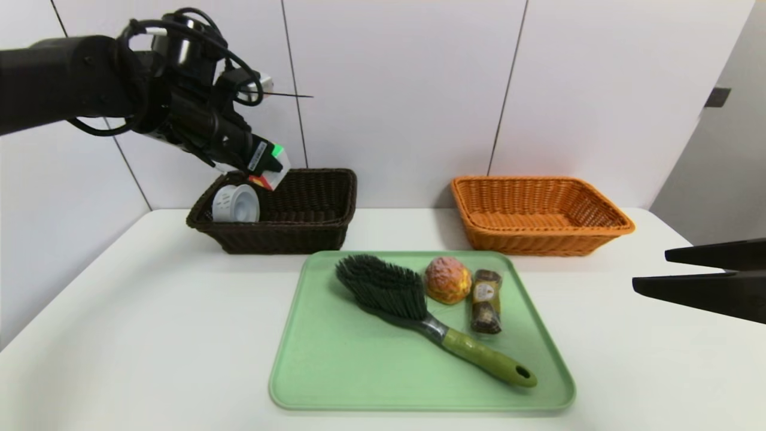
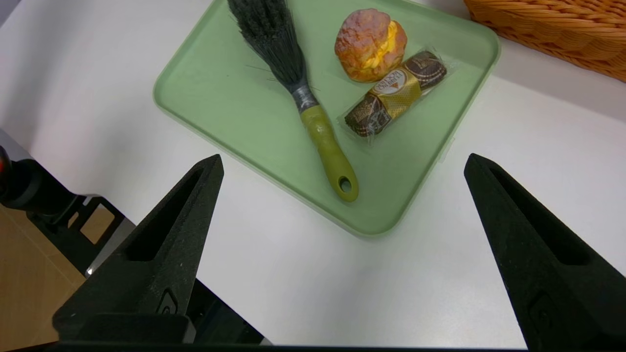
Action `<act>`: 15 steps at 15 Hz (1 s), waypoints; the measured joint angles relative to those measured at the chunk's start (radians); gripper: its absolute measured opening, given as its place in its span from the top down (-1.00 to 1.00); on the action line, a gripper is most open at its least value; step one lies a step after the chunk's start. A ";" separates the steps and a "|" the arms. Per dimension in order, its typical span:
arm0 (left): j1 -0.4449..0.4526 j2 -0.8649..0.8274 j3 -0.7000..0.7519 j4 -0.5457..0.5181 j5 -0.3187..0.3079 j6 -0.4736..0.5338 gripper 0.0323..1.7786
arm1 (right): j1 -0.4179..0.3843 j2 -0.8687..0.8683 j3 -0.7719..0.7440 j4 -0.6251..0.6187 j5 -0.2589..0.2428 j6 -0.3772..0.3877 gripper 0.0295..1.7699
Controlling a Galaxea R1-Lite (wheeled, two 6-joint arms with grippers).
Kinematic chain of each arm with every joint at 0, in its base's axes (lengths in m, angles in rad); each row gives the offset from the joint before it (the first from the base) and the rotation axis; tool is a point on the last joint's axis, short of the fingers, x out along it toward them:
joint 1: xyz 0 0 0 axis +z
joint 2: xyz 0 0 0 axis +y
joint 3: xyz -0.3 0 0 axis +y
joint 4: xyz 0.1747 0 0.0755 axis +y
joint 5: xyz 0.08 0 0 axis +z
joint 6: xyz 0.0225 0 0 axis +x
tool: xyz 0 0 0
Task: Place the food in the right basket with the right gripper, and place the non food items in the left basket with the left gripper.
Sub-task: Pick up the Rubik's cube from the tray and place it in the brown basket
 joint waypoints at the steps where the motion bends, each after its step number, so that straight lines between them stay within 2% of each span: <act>1: 0.005 0.027 0.000 -0.019 0.001 -0.023 -0.03 | 0.000 -0.003 0.001 0.001 0.000 0.000 -0.92; 5: 0.009 0.106 -0.001 -0.039 0.008 -0.088 -0.03 | 0.000 -0.012 0.010 0.001 0.000 0.002 -0.92; 15: 0.004 0.220 -0.001 -0.080 -0.002 -0.131 -0.03 | 0.000 -0.005 0.023 -0.004 0.001 -0.001 -0.92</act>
